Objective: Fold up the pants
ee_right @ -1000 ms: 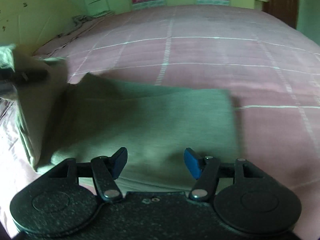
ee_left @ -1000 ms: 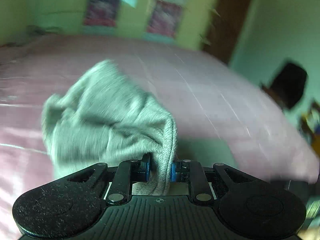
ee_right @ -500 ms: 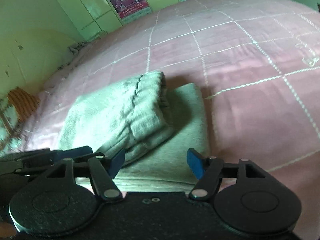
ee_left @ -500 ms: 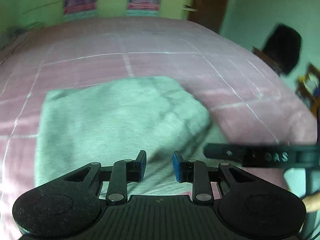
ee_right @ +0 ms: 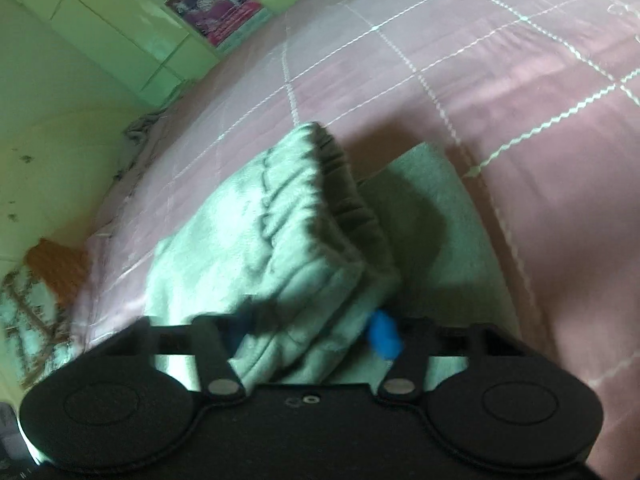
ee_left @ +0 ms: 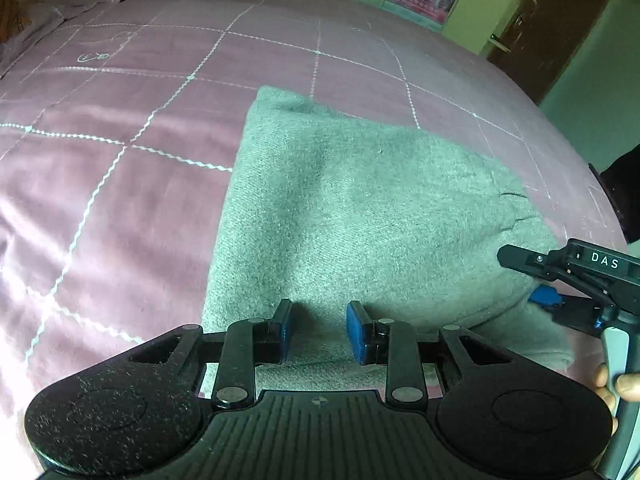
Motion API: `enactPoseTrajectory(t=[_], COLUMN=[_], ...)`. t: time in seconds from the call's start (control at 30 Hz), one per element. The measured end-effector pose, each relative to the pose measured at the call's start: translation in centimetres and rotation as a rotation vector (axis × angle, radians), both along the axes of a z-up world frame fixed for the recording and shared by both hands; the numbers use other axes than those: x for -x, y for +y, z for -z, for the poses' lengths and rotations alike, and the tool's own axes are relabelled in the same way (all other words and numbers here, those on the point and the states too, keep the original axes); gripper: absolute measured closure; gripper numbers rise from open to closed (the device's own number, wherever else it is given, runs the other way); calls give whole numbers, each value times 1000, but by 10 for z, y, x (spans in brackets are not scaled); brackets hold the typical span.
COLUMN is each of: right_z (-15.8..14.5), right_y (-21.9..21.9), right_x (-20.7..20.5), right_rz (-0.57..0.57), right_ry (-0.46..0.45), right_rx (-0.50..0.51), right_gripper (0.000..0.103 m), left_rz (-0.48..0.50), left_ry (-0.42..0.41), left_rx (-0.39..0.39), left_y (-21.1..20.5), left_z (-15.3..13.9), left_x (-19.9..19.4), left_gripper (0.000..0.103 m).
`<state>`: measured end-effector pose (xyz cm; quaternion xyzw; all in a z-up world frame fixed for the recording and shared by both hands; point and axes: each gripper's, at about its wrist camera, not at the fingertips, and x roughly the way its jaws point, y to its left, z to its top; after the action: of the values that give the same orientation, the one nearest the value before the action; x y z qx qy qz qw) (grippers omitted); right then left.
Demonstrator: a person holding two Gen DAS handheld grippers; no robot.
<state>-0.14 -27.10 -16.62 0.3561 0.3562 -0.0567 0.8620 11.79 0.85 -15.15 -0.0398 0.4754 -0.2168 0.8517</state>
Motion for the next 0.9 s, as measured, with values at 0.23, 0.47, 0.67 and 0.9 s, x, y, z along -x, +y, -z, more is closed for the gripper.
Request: enactPoseTrajectory(t=[0.23, 0.47, 0.67, 0.9], right_z=[-48, -37, -26, -70], right_y=[34, 1, -3, 12], right_x=[29, 66, 72, 79], right_rz=[-74, -20, -2, -2], right_ry=[-146, -68, -8, -125], right_rx=[199, 214, 240, 422], right_gripper=[64, 61, 33, 67], left_rz=[11, 75, 86, 82], left_ry=[-50, -47, -43, -76], left_rx=[25, -26, -47, -32], left_y=[1, -26, -26, -32], left_z=[-19, -10, -14, -27], left_x=[15, 29, 32, 30], left_gripper=[73, 72, 69, 67])
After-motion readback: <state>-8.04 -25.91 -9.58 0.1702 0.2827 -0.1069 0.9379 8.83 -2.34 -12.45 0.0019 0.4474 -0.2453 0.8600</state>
